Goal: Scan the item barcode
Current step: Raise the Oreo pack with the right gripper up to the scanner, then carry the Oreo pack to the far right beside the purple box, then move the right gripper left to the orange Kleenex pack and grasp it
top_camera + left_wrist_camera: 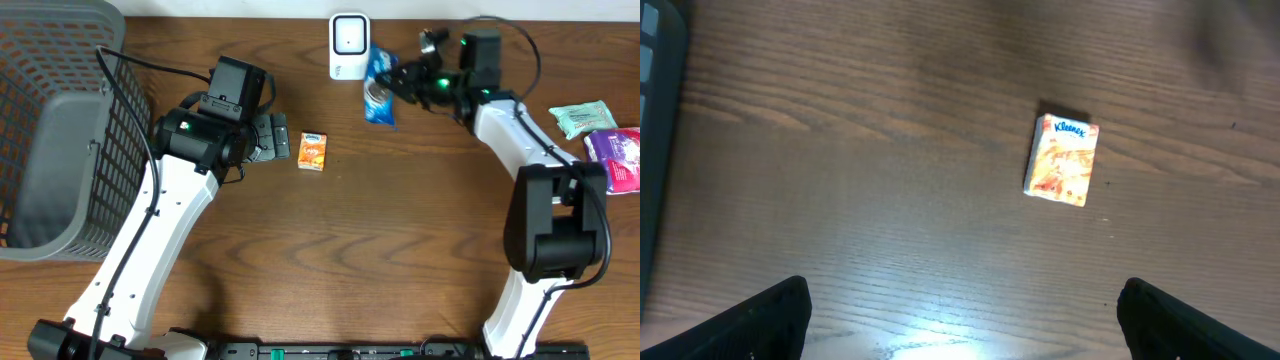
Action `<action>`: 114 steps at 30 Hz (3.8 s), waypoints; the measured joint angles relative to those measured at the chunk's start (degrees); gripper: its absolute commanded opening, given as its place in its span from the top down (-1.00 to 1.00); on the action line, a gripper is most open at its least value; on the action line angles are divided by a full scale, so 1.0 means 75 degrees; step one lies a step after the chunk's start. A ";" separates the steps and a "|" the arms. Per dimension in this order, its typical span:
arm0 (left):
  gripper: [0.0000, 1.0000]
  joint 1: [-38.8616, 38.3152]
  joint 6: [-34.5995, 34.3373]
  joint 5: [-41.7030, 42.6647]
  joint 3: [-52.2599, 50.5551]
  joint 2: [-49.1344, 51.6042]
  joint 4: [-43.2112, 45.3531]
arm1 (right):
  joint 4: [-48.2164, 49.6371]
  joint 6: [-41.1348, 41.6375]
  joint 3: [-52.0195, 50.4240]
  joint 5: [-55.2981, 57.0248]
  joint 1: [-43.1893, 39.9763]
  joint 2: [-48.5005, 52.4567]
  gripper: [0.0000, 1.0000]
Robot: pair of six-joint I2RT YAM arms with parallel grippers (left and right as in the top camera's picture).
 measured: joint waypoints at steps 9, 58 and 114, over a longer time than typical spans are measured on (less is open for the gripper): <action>-0.96 0.0000 0.0000 0.0000 0.0000 0.0003 0.0000 | 0.1518 0.0286 0.0239 0.3724 0.1049 0.0009 0.96; -0.96 0.0000 0.0000 0.0000 0.0000 0.0006 0.0000 | -0.7656 -0.3404 0.4494 0.6779 -0.3573 0.0781 0.98; -0.96 0.0000 0.0000 0.0000 0.0000 0.0006 0.0000 | -0.4689 -0.0262 0.1192 0.3736 0.3040 0.0941 -0.08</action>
